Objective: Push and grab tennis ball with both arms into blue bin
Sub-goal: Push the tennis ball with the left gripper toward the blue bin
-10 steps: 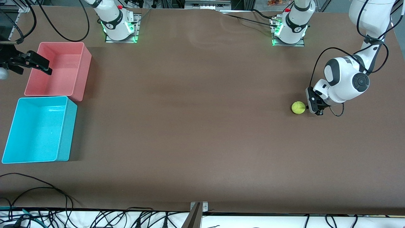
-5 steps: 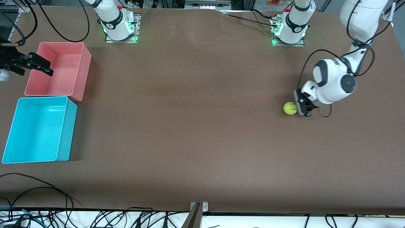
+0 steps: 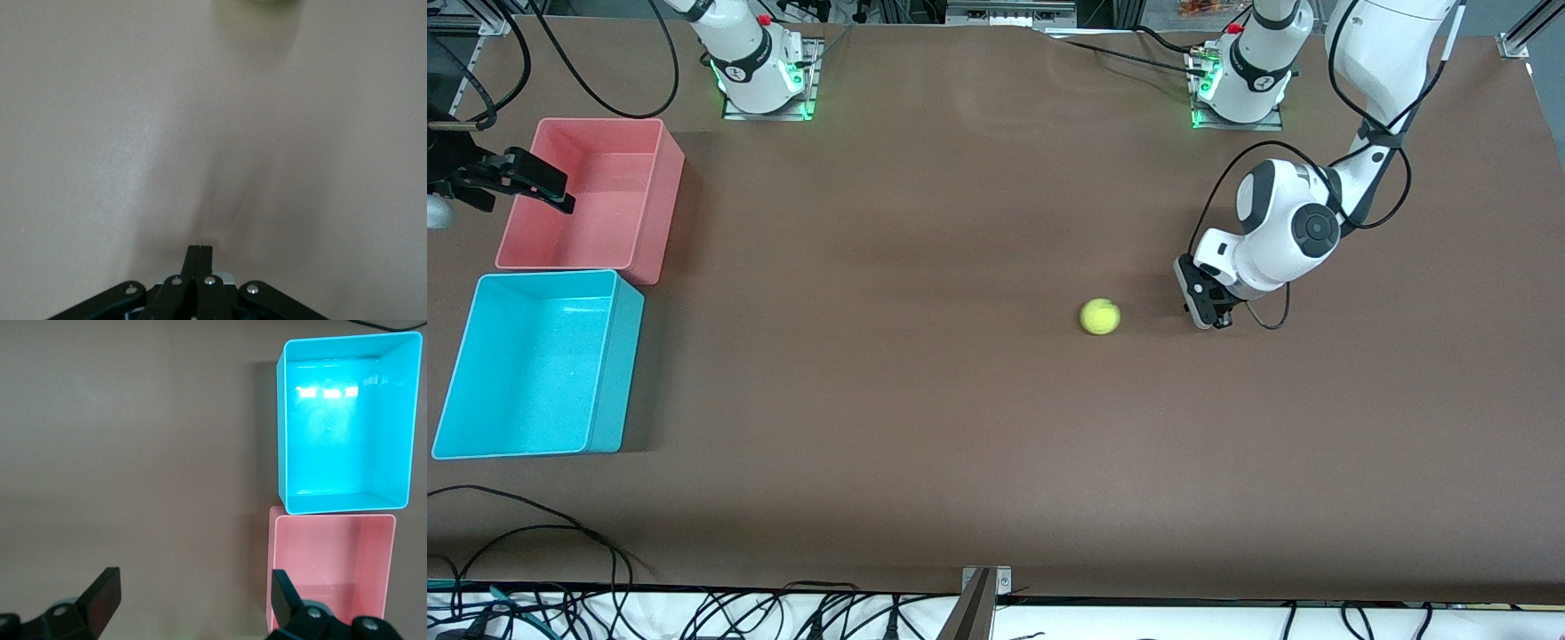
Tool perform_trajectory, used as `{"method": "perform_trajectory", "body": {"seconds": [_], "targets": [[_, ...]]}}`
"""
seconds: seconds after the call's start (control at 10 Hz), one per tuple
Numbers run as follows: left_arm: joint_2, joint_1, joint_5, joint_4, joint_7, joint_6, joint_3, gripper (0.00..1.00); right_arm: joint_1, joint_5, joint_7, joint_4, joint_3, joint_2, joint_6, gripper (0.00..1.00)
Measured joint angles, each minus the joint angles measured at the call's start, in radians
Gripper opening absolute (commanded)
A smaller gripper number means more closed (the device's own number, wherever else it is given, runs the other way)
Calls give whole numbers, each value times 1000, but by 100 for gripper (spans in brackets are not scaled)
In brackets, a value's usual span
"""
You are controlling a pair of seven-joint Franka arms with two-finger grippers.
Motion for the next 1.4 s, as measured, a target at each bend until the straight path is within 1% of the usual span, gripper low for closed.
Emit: {"method": "perform_trajectory", "body": {"seconds": [0.2,0.5,0.6,0.7,0.8,0.9,1.1,1.4], "targets": [[2,9,1,0,0,0,2,0,-1,-1,0,0,0,5,0,100],[1,15,40,0,0,-2,5,0,-1,-1,0,-1,0,53,6,100],[-2,22,42,0,0,-12,8,11,-1,-1,0,-1,0,64,10,100],[-8,27,44,2,13,-19,18,27,-1,-1,0,-1,0,68,11,100],[-20,32,46,6,59,-28,30,32,-1,-1,0,0,0,67,11,100],[-45,34,46,12,93,-63,50,99,-1,-1,0,1,0,65,11,100],[-112,39,46,16,121,-138,87,100,-1,-1,0,2,0,64,11,100],[-195,46,47,12,120,-222,105,100,1,-1,0,2,2,64,11,100]]}}
